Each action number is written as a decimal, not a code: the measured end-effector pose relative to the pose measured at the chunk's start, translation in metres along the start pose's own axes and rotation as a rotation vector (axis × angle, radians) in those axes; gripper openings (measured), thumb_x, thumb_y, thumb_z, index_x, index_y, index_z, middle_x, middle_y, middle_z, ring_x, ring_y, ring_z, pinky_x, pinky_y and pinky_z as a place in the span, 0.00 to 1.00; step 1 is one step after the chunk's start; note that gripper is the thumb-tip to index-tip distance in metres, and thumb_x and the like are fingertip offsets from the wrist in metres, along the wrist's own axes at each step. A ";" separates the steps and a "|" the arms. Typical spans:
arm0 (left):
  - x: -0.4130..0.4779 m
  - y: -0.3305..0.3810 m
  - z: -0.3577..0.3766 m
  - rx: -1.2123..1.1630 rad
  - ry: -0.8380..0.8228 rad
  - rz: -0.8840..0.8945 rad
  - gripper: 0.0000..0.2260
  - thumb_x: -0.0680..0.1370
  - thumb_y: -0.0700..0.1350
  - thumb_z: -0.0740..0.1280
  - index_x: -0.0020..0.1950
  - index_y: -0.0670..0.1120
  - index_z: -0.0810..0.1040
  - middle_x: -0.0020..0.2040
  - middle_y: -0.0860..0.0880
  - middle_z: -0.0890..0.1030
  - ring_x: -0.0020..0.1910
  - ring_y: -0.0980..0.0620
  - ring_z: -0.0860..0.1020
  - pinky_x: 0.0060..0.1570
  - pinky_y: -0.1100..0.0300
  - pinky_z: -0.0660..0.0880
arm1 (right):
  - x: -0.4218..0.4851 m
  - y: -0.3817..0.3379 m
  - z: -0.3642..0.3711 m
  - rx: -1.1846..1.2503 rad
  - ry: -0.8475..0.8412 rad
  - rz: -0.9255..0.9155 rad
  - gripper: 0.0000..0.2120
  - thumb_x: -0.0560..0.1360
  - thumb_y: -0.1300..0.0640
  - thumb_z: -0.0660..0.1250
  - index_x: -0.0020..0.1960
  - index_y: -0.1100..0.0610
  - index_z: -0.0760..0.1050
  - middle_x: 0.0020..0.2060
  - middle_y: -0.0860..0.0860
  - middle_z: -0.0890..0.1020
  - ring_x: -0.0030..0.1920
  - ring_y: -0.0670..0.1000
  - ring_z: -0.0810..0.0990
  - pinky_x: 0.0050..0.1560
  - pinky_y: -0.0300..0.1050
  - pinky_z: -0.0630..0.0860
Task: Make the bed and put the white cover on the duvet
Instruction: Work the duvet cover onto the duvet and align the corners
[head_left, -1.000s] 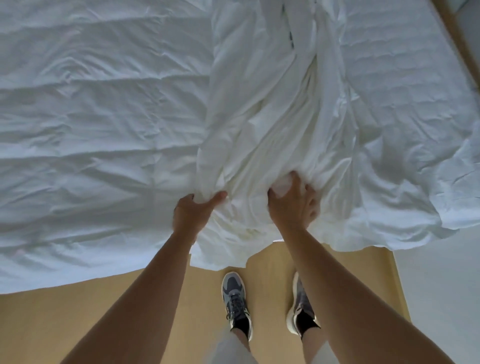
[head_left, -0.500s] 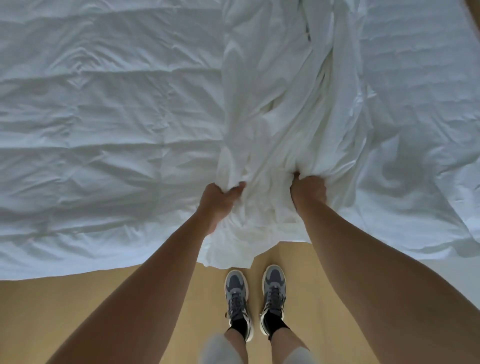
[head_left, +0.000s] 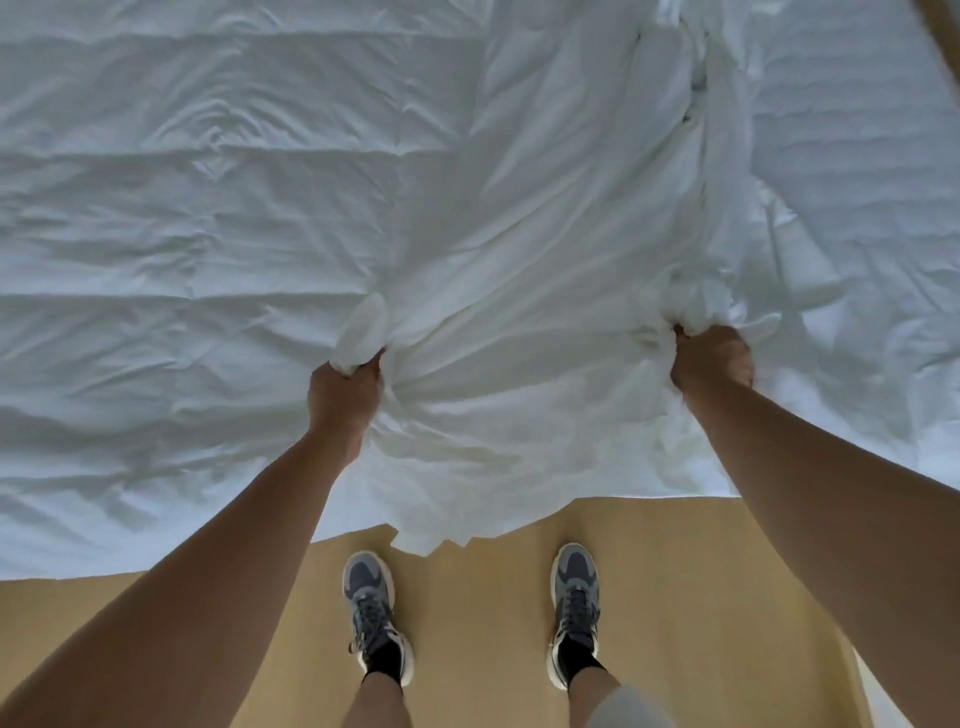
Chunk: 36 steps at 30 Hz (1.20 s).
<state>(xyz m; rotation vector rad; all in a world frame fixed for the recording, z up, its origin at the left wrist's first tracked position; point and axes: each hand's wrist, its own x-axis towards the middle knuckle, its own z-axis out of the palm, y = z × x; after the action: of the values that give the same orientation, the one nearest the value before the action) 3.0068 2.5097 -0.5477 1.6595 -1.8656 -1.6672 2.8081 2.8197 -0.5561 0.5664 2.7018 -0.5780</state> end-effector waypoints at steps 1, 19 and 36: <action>0.009 -0.001 -0.009 -0.018 0.006 -0.026 0.11 0.74 0.55 0.76 0.41 0.51 0.78 0.41 0.49 0.83 0.46 0.45 0.83 0.49 0.51 0.80 | -0.003 -0.004 0.006 -0.022 0.007 0.013 0.26 0.74 0.38 0.61 0.55 0.60 0.78 0.50 0.61 0.84 0.51 0.63 0.83 0.56 0.57 0.79; -0.103 -0.002 0.113 0.752 -0.224 1.323 0.17 0.72 0.47 0.74 0.61 0.48 0.80 0.64 0.44 0.76 0.64 0.43 0.74 0.67 0.43 0.68 | -0.109 0.040 0.041 -0.007 -0.301 -0.306 0.26 0.81 0.45 0.60 0.78 0.47 0.64 0.71 0.54 0.74 0.70 0.57 0.73 0.69 0.54 0.71; -0.095 -0.006 0.227 1.080 -0.215 1.210 0.31 0.80 0.69 0.54 0.52 0.40 0.74 0.34 0.41 0.81 0.33 0.39 0.80 0.41 0.50 0.75 | 0.064 0.147 -0.013 0.970 -0.077 0.631 0.20 0.77 0.37 0.66 0.56 0.54 0.76 0.50 0.52 0.82 0.56 0.59 0.81 0.63 0.50 0.76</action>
<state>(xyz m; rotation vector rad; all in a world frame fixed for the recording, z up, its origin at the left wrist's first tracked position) 2.8887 2.7217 -0.5877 0.0701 -3.0840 -0.2954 2.8144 2.9681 -0.6160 1.4867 1.8326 -1.6261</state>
